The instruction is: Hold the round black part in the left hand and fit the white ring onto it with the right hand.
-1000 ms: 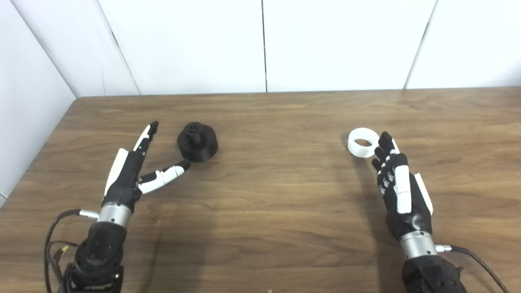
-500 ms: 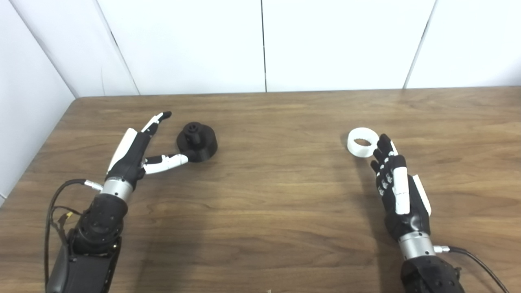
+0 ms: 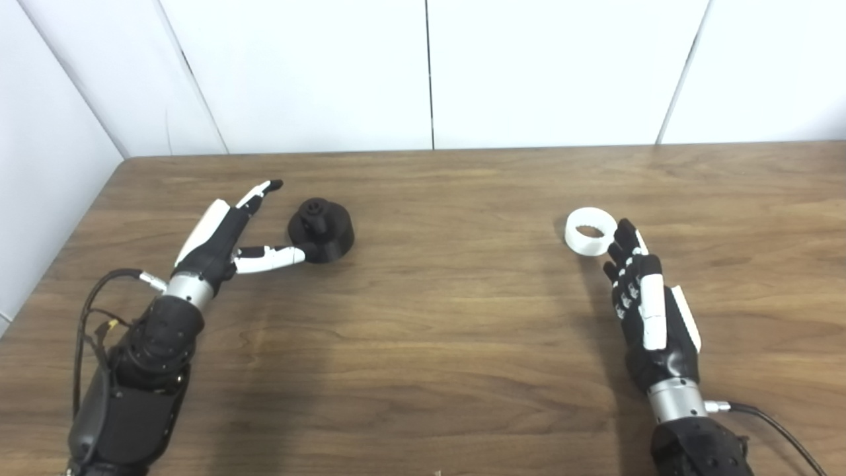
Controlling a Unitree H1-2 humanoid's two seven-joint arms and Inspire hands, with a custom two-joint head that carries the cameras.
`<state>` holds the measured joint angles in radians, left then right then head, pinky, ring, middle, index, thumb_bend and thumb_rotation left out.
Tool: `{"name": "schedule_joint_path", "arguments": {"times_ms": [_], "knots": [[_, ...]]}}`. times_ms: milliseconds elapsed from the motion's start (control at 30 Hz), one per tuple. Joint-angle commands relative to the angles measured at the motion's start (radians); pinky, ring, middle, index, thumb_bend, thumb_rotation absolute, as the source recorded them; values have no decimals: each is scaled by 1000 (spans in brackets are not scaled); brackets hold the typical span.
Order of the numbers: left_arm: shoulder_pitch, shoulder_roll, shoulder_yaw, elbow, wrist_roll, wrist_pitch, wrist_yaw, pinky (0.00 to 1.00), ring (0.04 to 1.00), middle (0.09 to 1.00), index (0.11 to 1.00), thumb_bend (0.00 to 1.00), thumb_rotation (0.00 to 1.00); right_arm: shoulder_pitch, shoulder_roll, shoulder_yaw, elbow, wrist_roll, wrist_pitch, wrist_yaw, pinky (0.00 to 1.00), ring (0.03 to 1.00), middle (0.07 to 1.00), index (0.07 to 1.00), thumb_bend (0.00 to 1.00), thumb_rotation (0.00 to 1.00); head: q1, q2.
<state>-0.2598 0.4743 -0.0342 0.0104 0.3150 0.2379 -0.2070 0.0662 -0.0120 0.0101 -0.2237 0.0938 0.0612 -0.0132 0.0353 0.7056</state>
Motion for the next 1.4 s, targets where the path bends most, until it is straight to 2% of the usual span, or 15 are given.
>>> {"name": "schedule_joint_path", "arguments": {"times_ms": [0,167,300,567,1067,1367], "knots": [[-52,39,7,1,9,-21,2,1000,1000,1000,961,972,406,29,18,0,-10,1,-48,3,1000,1000,1000,971,692,1000,-1,1],[-64,42,2,29,17,-30,7,1000,1000,1000,961,958,384,31,18,-3,-9,1,-52,3,1000,1000,993,966,696,1000,-2,1],[-80,52,-9,56,20,-39,-3,1000,1000,1000,967,974,404,33,17,-5,-11,7,-55,5,1000,1000,993,965,693,1000,0,2],[-112,76,-40,75,34,-13,-45,1000,1000,1000,960,1000,393,33,18,-7,-14,4,-52,2,1000,1000,988,966,682,1000,4,3],[-140,90,-71,121,67,-37,-61,1000,1000,1000,939,1000,362,32,16,-13,-15,12,-57,3,1000,1000,983,961,678,1000,4,2],[-164,91,-91,142,103,-17,-67,1000,1000,1000,934,1000,369,31,15,-13,-14,9,-53,4,1000,1000,976,958,693,1000,3,0]]}}
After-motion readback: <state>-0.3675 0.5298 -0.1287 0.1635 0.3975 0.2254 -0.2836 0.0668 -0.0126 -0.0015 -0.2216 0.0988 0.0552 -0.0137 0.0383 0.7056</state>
